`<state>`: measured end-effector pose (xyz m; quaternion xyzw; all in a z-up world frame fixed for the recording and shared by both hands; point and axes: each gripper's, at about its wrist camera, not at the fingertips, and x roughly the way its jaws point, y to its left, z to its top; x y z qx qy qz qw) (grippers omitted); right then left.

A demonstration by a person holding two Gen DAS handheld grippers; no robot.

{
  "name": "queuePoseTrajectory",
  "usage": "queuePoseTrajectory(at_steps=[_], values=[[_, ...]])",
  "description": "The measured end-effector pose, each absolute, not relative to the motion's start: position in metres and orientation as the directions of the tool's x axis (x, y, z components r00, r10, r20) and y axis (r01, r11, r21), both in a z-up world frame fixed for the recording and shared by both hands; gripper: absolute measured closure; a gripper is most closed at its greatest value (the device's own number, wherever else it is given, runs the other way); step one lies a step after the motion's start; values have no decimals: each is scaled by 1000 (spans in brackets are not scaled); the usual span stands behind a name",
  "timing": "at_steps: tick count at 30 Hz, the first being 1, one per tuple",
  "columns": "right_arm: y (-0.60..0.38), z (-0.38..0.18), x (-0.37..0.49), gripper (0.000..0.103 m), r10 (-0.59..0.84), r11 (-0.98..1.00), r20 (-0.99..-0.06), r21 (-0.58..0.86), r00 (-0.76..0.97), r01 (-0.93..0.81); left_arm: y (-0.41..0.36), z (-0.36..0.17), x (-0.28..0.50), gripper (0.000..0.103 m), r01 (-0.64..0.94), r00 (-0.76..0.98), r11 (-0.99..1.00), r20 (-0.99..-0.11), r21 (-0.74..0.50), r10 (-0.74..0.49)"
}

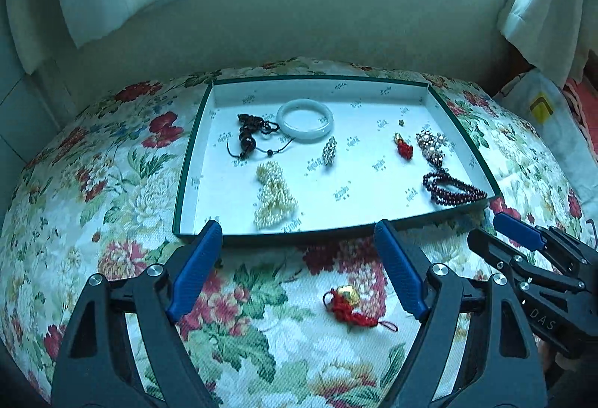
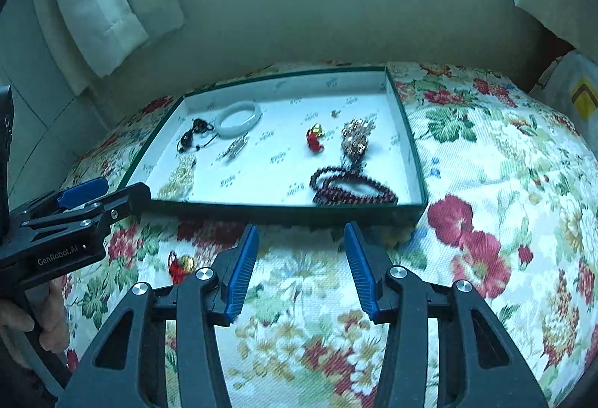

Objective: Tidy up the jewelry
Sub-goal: 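Withdraw both tools from the tray back over the bed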

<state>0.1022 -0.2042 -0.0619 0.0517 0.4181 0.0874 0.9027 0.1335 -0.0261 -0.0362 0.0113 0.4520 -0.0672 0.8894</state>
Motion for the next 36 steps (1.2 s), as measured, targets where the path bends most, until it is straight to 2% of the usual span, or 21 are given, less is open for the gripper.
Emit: queuePoseTrajectory(at_steps=[3,4,9,36], values=[[-194,-74,87,69,221,975,-766,173,603,-138,-22,-42,116,28,125,565,992,-819,-35,-100],[-191,-77,82,70,227,974,-770,174,596,-146,-21,-45,111,33,123,560,992,-823,-31,-95],[-175,-87,67,76,243,969,-786,165,569,-185,-10,-56,90,43,101,533,994,-842,-28,-78],[-152,-102,76,91,231,965,-810,121,539,-232,3,-73,81,43,72,494,996,-866,-47,-76]])
